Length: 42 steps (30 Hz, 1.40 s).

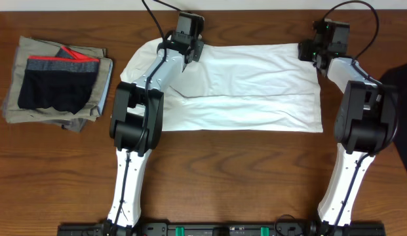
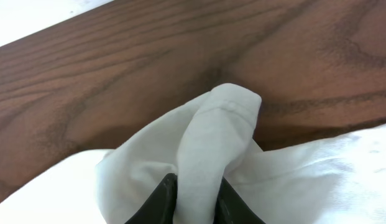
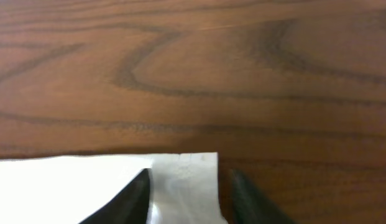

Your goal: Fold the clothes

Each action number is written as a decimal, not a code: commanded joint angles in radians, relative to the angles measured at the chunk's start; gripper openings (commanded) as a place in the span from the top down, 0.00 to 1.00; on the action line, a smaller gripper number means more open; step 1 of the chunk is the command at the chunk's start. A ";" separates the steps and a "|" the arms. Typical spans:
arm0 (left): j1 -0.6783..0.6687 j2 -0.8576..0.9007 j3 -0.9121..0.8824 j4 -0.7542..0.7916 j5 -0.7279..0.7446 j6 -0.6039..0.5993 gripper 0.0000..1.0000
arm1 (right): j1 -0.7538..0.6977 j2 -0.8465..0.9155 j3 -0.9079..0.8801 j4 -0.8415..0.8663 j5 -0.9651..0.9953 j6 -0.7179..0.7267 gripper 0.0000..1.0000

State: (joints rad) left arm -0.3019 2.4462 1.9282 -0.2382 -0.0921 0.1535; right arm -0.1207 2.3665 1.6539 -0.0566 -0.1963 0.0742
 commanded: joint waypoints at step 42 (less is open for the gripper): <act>0.003 -0.189 0.008 -0.158 -0.006 -0.069 0.85 | -0.011 -0.051 0.031 -0.153 0.018 0.071 0.99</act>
State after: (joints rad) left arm -0.3019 2.3310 1.9282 -0.3687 -0.0921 0.1081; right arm -0.1215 2.3642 1.6772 -0.1696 -0.2012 0.1238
